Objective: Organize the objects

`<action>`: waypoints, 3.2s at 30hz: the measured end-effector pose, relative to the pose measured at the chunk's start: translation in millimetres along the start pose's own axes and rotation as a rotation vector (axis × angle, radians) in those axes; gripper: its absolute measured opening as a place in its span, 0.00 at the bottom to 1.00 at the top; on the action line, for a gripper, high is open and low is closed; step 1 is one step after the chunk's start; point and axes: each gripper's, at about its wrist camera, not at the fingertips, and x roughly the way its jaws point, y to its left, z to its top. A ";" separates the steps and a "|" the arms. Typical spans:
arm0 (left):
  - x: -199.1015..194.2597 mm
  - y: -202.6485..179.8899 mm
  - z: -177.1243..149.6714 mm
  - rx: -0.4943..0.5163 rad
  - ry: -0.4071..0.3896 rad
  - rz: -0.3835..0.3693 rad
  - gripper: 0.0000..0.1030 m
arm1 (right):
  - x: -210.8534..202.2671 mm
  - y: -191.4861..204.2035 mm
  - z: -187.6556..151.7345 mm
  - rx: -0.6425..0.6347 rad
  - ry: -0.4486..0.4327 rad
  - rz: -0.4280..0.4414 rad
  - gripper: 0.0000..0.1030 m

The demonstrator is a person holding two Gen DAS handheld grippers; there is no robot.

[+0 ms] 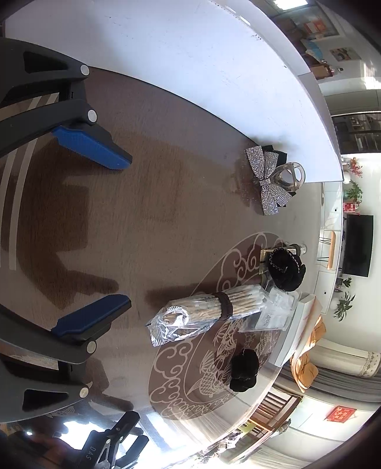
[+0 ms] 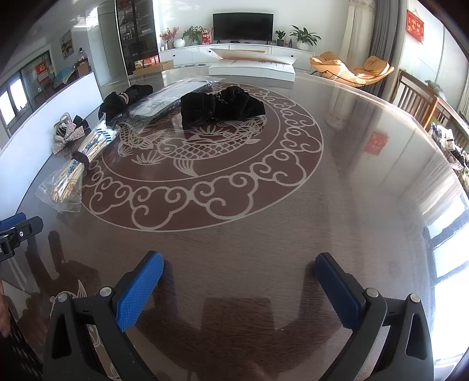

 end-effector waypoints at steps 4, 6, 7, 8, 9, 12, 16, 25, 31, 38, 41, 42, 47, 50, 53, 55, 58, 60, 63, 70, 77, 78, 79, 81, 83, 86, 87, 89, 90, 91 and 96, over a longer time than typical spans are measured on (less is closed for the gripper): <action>0.7 -2.5 -0.9 0.016 0.003 0.017 0.85 | 0.1 -0.1 0.1 0.000 0.000 0.000 1.00; 0.5 -2.2 -1.1 0.017 0.004 0.018 0.85 | 0.1 -0.2 0.1 0.000 0.000 0.000 1.00; 0.4 -2.2 -1.1 0.017 0.004 0.018 0.85 | 0.1 -0.2 0.2 0.000 0.000 0.000 1.00; 0.5 -2.3 -1.1 0.017 0.004 0.018 0.85 | 0.2 -0.2 0.2 0.000 0.000 0.000 1.00; 0.5 -2.3 -1.1 0.017 0.004 0.018 0.85 | 0.2 -0.3 0.2 0.000 0.000 0.000 1.00; 0.5 -2.6 -1.0 0.019 0.004 0.020 0.85 | 0.2 -0.3 0.3 0.000 0.000 0.000 1.00; 0.4 -3.0 -1.5 0.020 0.004 0.021 0.85 | 0.3 -0.4 0.3 0.000 0.000 0.000 1.00; 1.5 -4.9 -1.6 0.029 0.007 0.028 0.86 | 0.3 -0.3 0.2 0.000 0.000 0.001 1.00; 2.0 -5.5 -1.4 0.030 0.008 0.027 0.87 | 0.3 -0.5 0.3 0.000 0.000 0.000 1.00; 2.0 -5.4 -1.3 0.028 0.008 0.025 0.87 | 0.4 -0.4 0.3 0.000 0.000 0.000 1.00; 1.9 -5.5 -1.3 0.028 0.008 0.025 0.87 | 0.4 -0.4 0.3 0.000 0.000 0.001 1.00; 2.0 -5.5 -1.3 0.028 0.008 0.025 0.87 | 0.4 -0.6 0.4 0.000 0.000 0.000 1.00; 1.8 -5.2 -1.3 0.026 0.007 0.023 0.87 | 0.4 -0.6 0.4 0.000 0.000 0.001 1.00; 1.6 -4.4 -0.8 0.021 0.007 0.016 0.87 | 0.5 -0.6 0.4 0.000 0.000 0.001 1.00; 1.5 -2.5 0.3 0.013 0.005 0.007 0.87 | 0.5 -0.5 0.4 0.000 0.000 0.001 1.00; 1.5 -2.0 0.7 0.010 0.005 0.003 0.87 | 0.5 -0.8 0.4 0.000 0.000 0.001 1.00; 1.2 -0.5 0.8 0.003 0.003 -0.005 0.87 | 0.5 -0.8 0.5 0.000 0.000 0.001 1.00; -0.5 4.8 1.5 -0.024 -0.001 -0.034 0.87 | 0.5 -0.8 0.5 0.000 0.000 0.001 1.00; -6.6 21.4 2.7 -0.114 -0.028 -0.125 0.87 | 0.5 -0.9 0.5 0.000 0.000 0.001 1.00; -19.7 37.9 1.1 -0.221 -0.106 -0.275 0.87 | 0.5 -1.0 0.4 0.000 0.000 0.001 1.00; -6.1 -11.5 34.5 -0.046 -0.072 -0.240 0.87 | 0.4 -1.1 0.2 -0.001 -0.001 -0.002 1.00; 1.2 -19.3 42.7 -0.027 -0.050 -0.222 0.87 | 0.2 -1.0 0.1 -0.002 -0.002 -0.003 1.00; 10.0 -27.0 50.2 -0.007 -0.021 -0.204 0.87 | 0.0 -1.2 0.1 -0.002 -0.002 -0.003 1.00; 27.2 -40.7 60.8 0.026 0.023 -0.172 0.86 | 0.1 -1.2 0.1 -0.002 -0.002 -0.003 1.00; 41.3 -51.5 66.9 0.059 0.038 -0.130 0.82 | 0.1 -1.2 0.1 -0.001 -0.001 -0.002 1.00; 50.5 -60.1 69.9 0.123 0.002 -0.042 0.77 | -0.3 -1.5 0.2 0.001 -0.001 0.000 1.00; 50.8 -61.1 70.0 0.140 -0.010 -0.027 0.69 | -0.2 -1.7 0.2 0.000 -0.001 -0.001 1.00; 45.9 -58.8 68.5 0.159 -0.036 -0.029 0.42 | -0.2 -1.6 0.0 0.000 -0.001 -0.001 1.00; 43.2 -57.0 67.4 0.167 -0.034 -0.024 0.34 | -0.2 -1.8 0.2 0.000 -0.001 -0.001 1.00; 40.4 -54.2 64.3 0.171 -0.034 -0.018 0.33 | -0.2 -1.8 0.1 0.001 -0.001 0.000 1.00; 16.5 -26.1 30.8 0.142 -0.052 0.023 0.33 | -0.1 -1.8 0.1 0.000 -0.001 -0.001 1.00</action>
